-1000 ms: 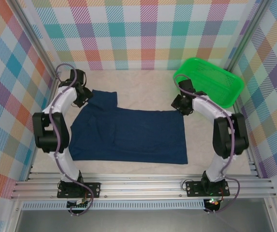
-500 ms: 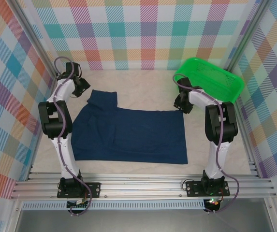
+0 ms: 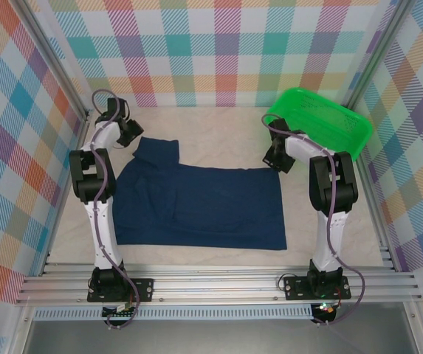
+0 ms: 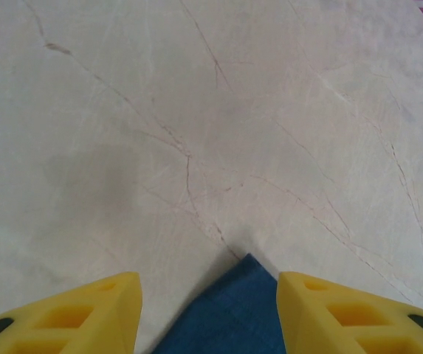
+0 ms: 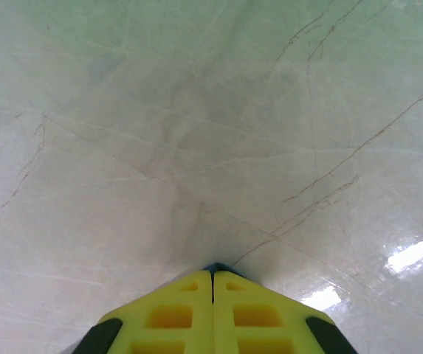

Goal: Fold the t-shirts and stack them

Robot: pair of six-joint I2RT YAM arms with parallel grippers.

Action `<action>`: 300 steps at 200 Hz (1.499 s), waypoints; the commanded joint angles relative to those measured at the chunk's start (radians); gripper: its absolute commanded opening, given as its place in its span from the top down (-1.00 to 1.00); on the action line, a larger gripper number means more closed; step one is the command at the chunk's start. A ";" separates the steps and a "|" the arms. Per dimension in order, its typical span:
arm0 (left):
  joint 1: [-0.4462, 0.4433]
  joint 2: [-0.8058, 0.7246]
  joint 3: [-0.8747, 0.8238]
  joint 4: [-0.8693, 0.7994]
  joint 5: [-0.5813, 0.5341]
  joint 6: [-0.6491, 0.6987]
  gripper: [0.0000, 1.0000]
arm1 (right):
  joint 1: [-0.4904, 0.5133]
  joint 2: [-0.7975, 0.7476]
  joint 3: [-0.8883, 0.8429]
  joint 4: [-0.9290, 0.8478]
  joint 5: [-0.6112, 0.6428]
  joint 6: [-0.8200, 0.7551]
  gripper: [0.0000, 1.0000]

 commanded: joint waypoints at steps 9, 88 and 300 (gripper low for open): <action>-0.012 0.059 0.073 0.019 0.025 0.034 -0.02 | -0.006 -0.001 0.026 -0.031 -0.016 -0.007 0.92; -0.075 0.151 0.191 -0.102 -0.047 0.059 0.17 | -0.006 -0.010 0.016 -0.027 -0.050 0.002 0.96; -0.148 -0.200 0.154 -0.159 -0.147 0.119 1.00 | -0.005 -0.137 0.016 -0.004 -0.138 -0.127 1.00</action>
